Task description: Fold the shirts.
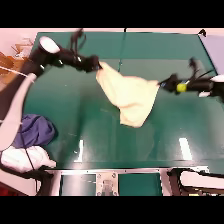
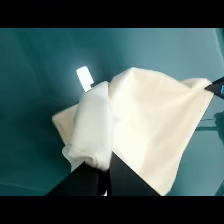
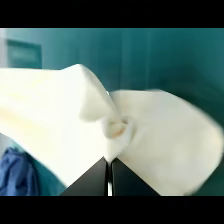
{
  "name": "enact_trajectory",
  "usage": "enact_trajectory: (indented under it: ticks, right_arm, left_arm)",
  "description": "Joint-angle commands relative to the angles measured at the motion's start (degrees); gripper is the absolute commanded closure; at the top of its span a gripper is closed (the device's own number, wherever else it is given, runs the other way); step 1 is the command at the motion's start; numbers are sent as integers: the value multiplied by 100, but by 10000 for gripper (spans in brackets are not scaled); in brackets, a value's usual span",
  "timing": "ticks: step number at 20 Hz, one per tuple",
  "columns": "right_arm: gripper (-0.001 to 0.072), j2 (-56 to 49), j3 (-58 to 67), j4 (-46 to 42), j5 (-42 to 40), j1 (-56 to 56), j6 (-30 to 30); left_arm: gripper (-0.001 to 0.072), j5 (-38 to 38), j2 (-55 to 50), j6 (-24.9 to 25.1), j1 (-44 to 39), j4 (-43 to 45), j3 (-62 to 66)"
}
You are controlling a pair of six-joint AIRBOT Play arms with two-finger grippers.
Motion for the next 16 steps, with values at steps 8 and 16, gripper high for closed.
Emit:
enact_trajectory:
  ticks: [8, 16]
  right_arm:
    - [699, 3161, 2538, -11, 507, -682, 870]
    - [699, 3659, 1762, -13, 1075, -671, 966]
  left_arm:
    - [684, -544, 3316, -824, 31, 1954, 1497]
    - [683, -420, 3156, -741, 31, 2597, 890]
